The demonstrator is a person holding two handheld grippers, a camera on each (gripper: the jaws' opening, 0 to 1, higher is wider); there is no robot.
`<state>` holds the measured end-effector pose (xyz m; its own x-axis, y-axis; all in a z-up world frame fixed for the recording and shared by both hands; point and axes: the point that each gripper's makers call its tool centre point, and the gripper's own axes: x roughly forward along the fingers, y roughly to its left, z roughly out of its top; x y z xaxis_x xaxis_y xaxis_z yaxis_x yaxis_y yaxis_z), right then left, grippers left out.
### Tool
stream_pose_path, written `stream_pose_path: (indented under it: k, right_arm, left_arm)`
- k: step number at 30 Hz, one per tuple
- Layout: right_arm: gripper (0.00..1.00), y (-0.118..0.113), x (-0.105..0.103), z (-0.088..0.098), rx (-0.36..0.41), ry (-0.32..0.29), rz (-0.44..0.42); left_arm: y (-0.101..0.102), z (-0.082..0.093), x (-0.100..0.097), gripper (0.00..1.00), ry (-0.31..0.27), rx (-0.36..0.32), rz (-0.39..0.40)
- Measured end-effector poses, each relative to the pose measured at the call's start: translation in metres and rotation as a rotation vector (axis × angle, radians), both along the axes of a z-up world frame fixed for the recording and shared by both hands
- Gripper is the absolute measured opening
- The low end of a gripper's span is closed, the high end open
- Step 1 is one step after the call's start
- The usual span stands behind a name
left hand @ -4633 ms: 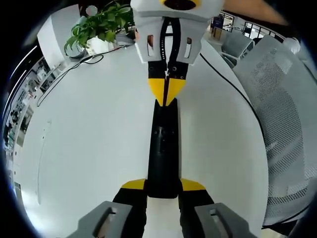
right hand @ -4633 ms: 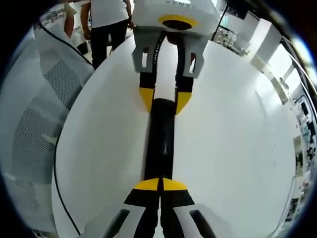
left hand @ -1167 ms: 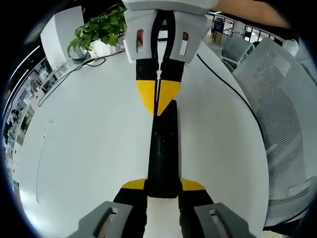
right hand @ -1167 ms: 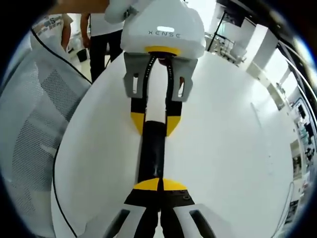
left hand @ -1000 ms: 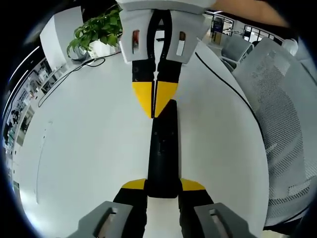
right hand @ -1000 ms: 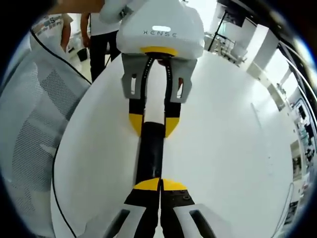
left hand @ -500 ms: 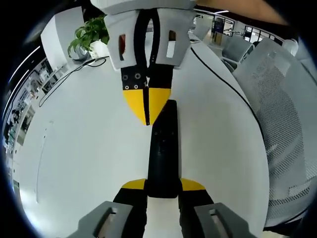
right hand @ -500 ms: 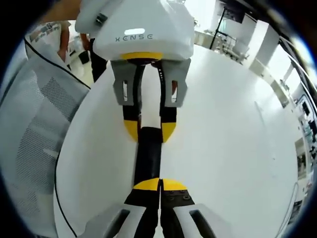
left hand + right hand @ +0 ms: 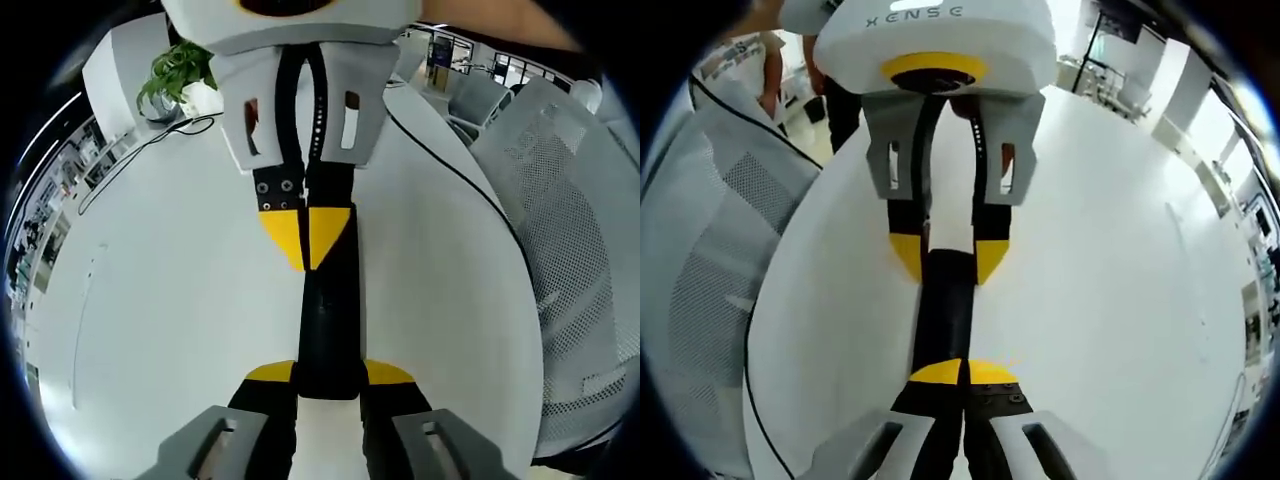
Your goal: Press the specified remote control buttons in sequence, fully releasing each button before pressing the next.
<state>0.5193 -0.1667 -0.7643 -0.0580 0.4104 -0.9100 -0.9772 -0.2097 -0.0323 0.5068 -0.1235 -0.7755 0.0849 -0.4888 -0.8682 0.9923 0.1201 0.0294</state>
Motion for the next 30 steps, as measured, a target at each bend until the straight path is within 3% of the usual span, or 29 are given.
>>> stream_pose_path:
  k: [13,24,30]
  right_arm:
    - [0.0,-0.0002,0.0018,-0.0049,-0.014,-0.006,0.021]
    - [0.0,0.0004,0.0025,-0.0055,-0.038,0.041,-0.013]
    - [0.0,0.0009,0.0006,-0.0069,-0.066,0.034,-0.013]
  left_arm:
    - [0.0004,0.0002,0.0005,0.23,-0.001,0.001,0.002]
    - [0.0003,-0.0001,0.001,0.22,-0.002,-0.001,0.001]
    - [0.0006,-0.0002,0.0012,0.22,0.0,-0.005,0.003]
